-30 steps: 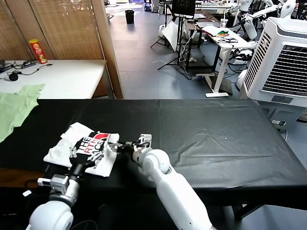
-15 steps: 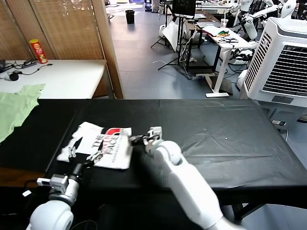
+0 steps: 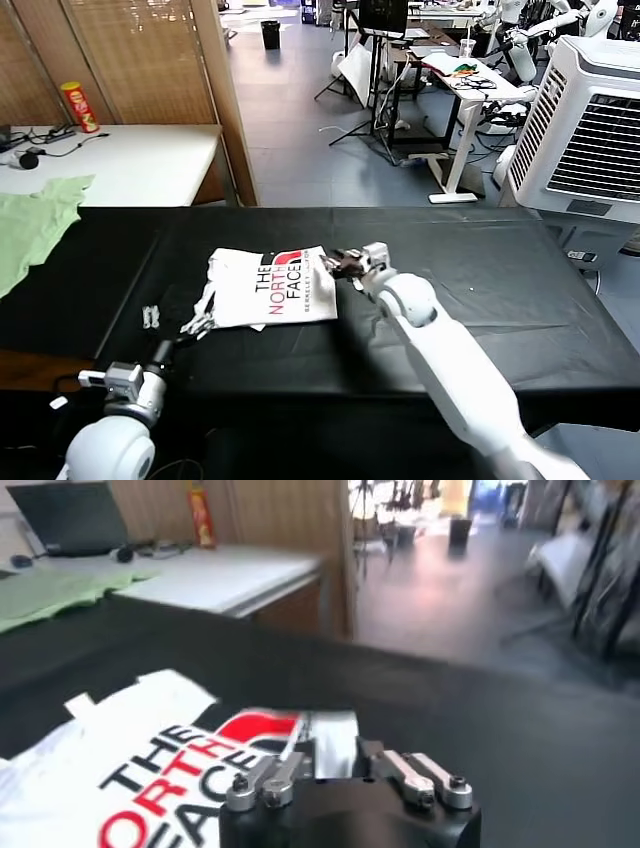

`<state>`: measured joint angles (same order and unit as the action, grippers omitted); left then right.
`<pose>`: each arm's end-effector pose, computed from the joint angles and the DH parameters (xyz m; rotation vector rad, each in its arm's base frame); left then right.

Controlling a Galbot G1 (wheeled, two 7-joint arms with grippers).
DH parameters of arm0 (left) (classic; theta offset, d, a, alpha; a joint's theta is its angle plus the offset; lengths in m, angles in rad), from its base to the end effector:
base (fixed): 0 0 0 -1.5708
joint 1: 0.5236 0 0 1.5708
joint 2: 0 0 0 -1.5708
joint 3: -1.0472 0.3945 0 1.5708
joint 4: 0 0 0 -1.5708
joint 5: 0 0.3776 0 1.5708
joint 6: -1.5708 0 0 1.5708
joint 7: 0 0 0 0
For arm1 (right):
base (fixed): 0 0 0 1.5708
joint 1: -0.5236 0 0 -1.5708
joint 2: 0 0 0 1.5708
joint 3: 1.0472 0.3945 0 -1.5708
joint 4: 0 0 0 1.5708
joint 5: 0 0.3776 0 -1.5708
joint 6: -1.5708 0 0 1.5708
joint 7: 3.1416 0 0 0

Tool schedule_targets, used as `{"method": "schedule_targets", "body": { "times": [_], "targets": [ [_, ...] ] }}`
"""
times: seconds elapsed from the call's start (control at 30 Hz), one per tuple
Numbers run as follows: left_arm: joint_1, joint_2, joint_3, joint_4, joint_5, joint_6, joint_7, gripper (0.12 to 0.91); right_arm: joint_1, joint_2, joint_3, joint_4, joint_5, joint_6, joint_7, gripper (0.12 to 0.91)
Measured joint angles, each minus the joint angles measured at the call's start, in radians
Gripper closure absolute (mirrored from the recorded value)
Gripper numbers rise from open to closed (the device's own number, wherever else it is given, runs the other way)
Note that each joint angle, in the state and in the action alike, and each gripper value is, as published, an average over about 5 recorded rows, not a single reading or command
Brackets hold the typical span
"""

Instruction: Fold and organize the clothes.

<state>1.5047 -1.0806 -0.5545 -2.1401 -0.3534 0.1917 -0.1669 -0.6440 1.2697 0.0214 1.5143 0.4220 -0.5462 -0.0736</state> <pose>0.2128 0.0986 -0.2874 -0.0816 -3.0312 -0.1837 0.4809 0.0500 -0.2851 0.7234 -2.6714 0.1388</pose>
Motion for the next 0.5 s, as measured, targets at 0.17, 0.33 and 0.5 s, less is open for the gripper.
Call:
{"method": "schedule_targets", "body": {
  "times": [0.17,0.33,0.5],
  "targets": [
    [-0.006,0.003,0.006,0.022,-0.050,-0.031,-0.014,0.232,-0.136,-0.084,0.051,0.134,-0.076,0.095,0.048,0.295],
    [0.008,0.010,0.019,0.027,-0.085,-0.042,-0.044,0.232,-0.326,-0.134,0.127,0.280,-0.141,0.228,0.102,0.229],
    [0.035,0.023,0.035,-0.004,-0.104,-0.025,-0.102,0.232,-0.547,-0.139,0.210,0.428,-0.191,0.319,0.140,0.227]
  ]
}}
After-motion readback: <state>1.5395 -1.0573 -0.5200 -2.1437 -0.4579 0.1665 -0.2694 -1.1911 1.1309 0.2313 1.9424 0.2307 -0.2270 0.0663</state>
